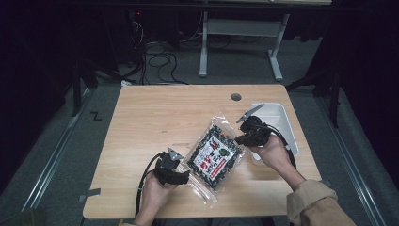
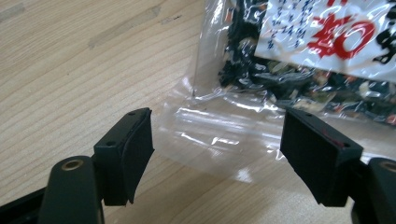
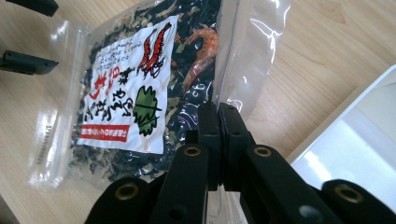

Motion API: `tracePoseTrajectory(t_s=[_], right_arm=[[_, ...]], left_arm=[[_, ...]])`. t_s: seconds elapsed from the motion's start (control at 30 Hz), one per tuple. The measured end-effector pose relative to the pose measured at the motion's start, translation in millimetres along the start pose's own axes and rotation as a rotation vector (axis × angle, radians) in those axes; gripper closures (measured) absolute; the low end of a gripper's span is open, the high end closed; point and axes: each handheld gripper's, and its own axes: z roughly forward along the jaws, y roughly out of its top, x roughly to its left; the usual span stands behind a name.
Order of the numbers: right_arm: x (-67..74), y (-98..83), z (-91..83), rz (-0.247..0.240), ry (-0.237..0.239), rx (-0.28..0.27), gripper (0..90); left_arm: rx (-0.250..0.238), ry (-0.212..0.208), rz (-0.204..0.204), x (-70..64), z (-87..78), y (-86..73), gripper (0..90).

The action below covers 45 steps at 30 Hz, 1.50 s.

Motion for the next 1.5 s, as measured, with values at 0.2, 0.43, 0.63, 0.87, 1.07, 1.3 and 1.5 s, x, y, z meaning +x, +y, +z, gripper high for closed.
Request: tracePoseTrajectory(t_s=[0.2,0.43,0.63,0.87,1.07,1.3,1.5], right_arm=[[0.4,10.3,-18.3,-0.027,-0.023,-0.015,90.0],[1.1,21.5,-39.2,-0.081,-0.052,-0.040,90.0],[1.7,27.1,-55.8,-0.105,-0.076,-0.055,90.0],[-0.9,31.7,-68.2,-0.118,-0.095,-0.061,90.0],[-2.2,36.7,-77.2,-0.126,-0.112,-0.066,90.0],[-7.1,38.9,-89.2,-0.125,-0.145,-0.077,90.0],[-13.6,37.3,-100.6,-0.107,-0.163,-0.082,90.0]], left_arm=[[-0.002,-0.001,-0.015,1.7,-1.1,0.0,26.0],[0.009,-0.002,-0.020,3.2,0.4,-0.4,26.0],[0.011,-0.006,-0.019,2.9,0.5,-0.6,26.2],[0.014,-0.010,-0.021,3.0,0.7,-0.5,26.5],[0.011,-0.013,-0.025,4.3,0.7,-0.9,26.5],[0.009,-0.018,-0.028,4.9,0.0,-1.2,26.6],[0.010,-0.018,-0.026,4.6,0.6,-1.2,26.5]])
